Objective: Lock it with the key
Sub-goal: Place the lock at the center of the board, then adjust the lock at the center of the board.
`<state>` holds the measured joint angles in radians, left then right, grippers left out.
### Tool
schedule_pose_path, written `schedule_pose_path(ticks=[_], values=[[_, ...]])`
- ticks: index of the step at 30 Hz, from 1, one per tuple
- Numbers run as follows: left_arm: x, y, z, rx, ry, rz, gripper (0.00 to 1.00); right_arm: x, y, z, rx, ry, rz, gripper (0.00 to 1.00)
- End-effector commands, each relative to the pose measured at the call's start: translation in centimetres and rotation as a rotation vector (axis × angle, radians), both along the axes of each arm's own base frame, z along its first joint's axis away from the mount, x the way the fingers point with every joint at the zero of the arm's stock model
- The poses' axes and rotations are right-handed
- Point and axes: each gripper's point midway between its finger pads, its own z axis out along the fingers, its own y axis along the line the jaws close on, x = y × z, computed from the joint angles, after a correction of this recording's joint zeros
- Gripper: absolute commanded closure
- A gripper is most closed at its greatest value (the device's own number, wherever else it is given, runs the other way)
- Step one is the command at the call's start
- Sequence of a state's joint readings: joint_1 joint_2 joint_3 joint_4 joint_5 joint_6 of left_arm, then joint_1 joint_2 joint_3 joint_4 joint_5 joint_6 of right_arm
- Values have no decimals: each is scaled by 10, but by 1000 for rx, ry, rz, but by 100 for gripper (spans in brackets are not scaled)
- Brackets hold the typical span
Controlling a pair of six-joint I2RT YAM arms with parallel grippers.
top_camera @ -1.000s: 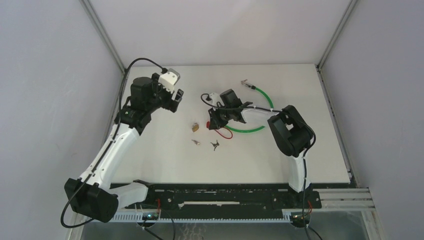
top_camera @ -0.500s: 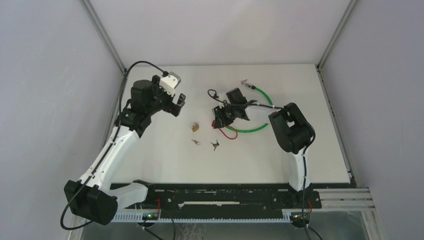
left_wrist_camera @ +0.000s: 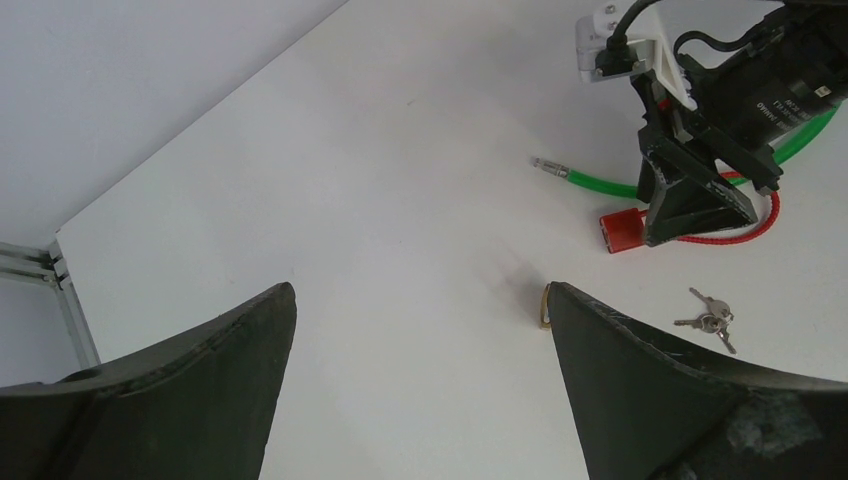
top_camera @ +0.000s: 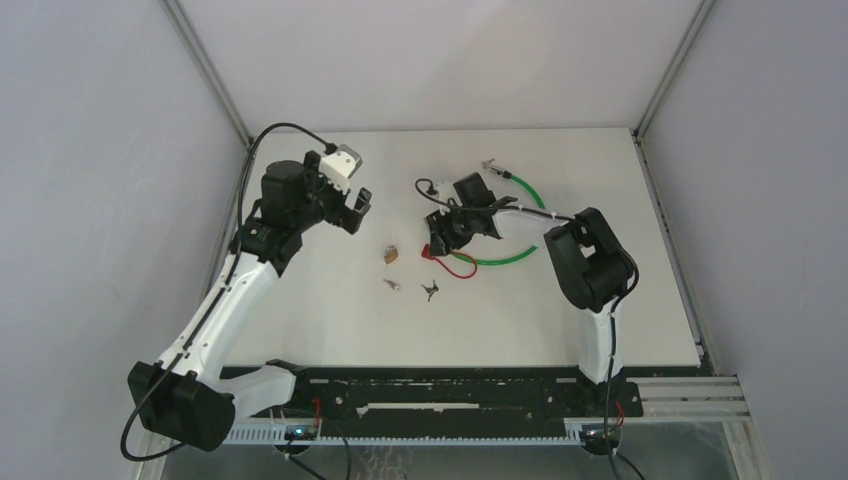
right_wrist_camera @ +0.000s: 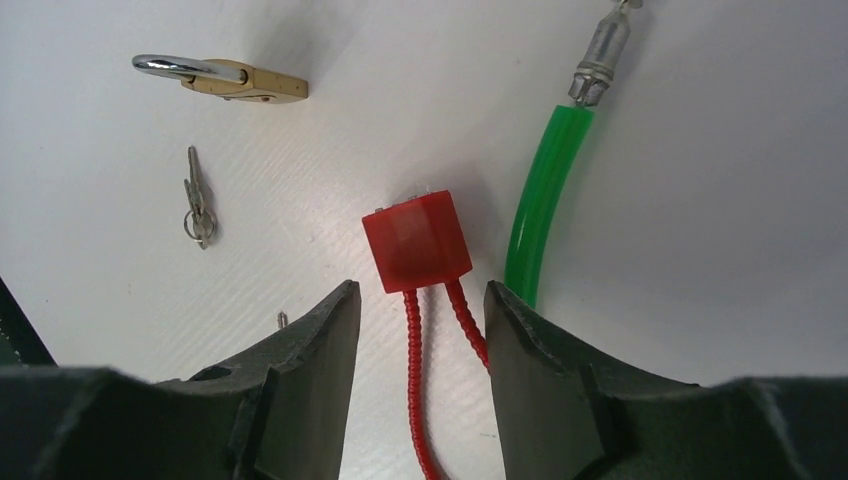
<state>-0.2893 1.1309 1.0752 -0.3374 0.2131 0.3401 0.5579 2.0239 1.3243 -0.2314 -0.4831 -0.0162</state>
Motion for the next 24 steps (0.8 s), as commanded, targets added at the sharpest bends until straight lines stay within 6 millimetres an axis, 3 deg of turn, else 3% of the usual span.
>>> schedule_pose_path(ticks=[1, 5, 9, 17, 21, 24], values=[[-2, 2, 13, -18, -58, 4, 0, 10, 1, 45, 19, -139, 19, 43], [0, 6, 14, -11, -66, 25, 0, 11, -5, 59, 5, -197, 17, 41], [1, 7, 13, -14, -63, 35, 0, 25, -28, 70, -33, -257, -42, 39], [1, 1, 7, -31, -1, 20, 0, 79, -126, 82, -75, -282, -271, 38], [0, -2, 2, -16, 18, -5, 0, 75, -157, 79, -69, -241, -248, 39], [-1, -2, 0, -6, 29, -13, 0, 56, -167, 75, -82, -228, -124, 40]])
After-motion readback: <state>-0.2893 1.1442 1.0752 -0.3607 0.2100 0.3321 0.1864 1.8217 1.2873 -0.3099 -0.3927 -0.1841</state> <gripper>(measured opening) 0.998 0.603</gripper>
